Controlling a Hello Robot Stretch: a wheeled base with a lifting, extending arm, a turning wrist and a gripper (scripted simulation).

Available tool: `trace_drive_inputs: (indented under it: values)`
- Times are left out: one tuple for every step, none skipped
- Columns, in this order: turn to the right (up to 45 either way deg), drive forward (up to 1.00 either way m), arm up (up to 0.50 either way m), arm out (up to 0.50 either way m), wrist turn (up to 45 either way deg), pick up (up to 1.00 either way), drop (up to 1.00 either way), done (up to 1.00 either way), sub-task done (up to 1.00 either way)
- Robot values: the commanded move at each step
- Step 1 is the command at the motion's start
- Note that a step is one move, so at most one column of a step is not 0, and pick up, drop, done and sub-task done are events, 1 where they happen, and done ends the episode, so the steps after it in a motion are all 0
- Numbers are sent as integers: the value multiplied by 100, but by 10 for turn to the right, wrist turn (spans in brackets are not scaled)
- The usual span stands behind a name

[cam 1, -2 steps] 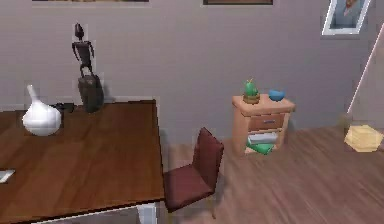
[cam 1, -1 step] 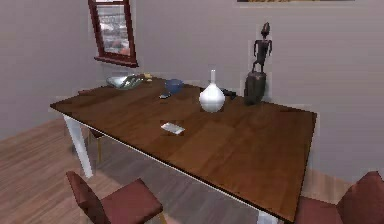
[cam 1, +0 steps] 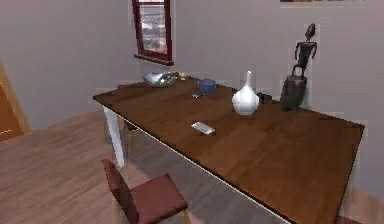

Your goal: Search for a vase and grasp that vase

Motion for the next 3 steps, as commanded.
trace_drive_inputs:
  values:
    - [0,55,0,0,0,0,0,0,0]
    - [-450,0,0,0,0,0,0,0,0]
    - [-180,0,0,0,0,0,0,0,0]
